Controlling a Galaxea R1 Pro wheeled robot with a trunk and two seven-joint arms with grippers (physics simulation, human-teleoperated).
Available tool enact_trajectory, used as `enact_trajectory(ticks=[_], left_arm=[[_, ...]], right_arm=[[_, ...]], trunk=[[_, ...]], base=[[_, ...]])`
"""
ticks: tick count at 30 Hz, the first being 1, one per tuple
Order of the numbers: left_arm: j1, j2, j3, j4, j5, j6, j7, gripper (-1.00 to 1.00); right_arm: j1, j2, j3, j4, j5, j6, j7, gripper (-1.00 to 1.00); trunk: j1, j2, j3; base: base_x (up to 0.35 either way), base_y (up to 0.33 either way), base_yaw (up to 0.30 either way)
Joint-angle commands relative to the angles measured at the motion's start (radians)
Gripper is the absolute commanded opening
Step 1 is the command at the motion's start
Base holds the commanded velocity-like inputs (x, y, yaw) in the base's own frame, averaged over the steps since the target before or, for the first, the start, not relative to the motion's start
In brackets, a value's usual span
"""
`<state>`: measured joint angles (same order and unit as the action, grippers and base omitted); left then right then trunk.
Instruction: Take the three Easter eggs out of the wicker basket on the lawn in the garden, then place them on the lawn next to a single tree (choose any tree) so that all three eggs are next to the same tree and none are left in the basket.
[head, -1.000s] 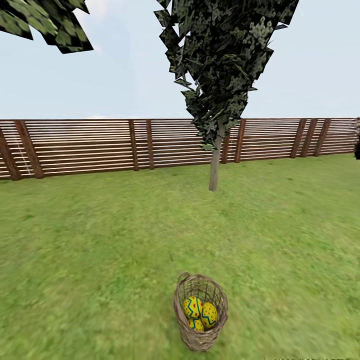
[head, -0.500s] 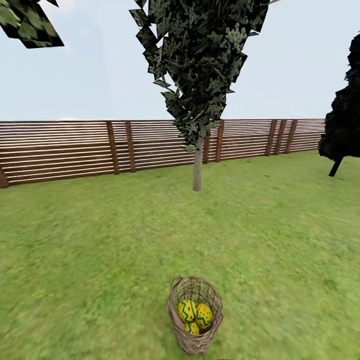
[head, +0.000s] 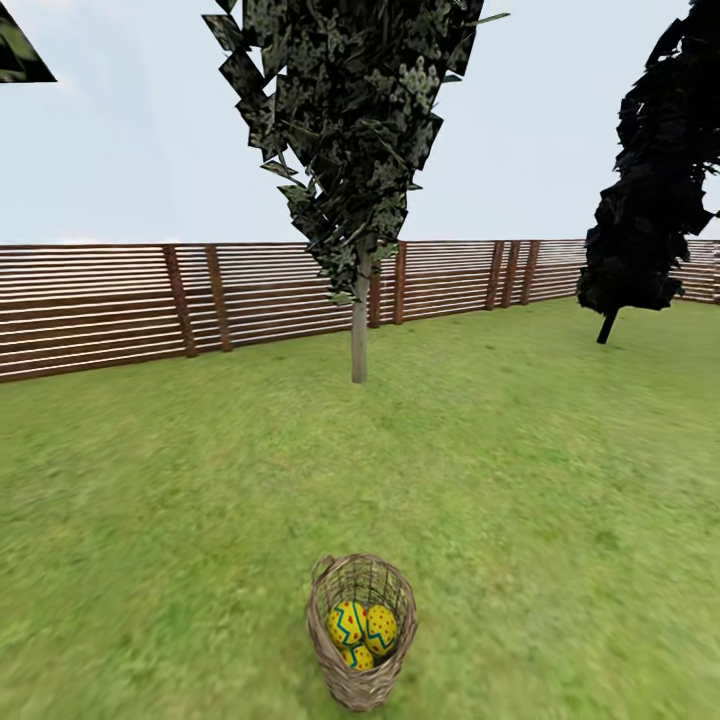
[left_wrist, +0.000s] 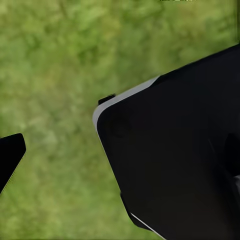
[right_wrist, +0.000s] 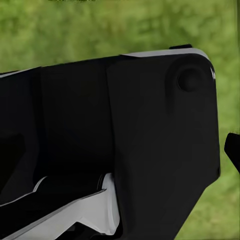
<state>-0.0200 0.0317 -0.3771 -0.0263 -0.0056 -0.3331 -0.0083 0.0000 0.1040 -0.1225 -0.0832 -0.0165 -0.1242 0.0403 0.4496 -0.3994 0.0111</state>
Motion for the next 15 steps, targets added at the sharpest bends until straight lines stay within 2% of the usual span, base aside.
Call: enact_trajectory(ticks=[1, 8, 15], left_arm=[[0.000, 0.000, -0.002, 0.000, -0.001, -0.003, -0.001, 1.00], [0.000, 0.000, -0.002, 0.000, -0.001, -0.003, -0.001, 1.00], [0.000, -0.001, -0.002, 0.000, -0.001, -0.003, -0.002, 1.00]], right_arm=[[0.000, 0.000, -0.008, 0.000, -0.002, -0.003, 0.004, 1.00], [0.000, 0.000, -0.008, 0.000, -0.002, -0.003, 0.004, 1.00], [0.000, 0.000, -0.008, 0.000, -0.002, -0.003, 0.004, 1.00]], trunk=[[0.000, -0.001, 0.000], [0.000, -0.001, 0.003], [0.000, -0.001, 0.007]], base=[[0.000, 0.001, -0.265], [0.000, 0.069, -0.265], [0.000, 0.233, -0.265]])
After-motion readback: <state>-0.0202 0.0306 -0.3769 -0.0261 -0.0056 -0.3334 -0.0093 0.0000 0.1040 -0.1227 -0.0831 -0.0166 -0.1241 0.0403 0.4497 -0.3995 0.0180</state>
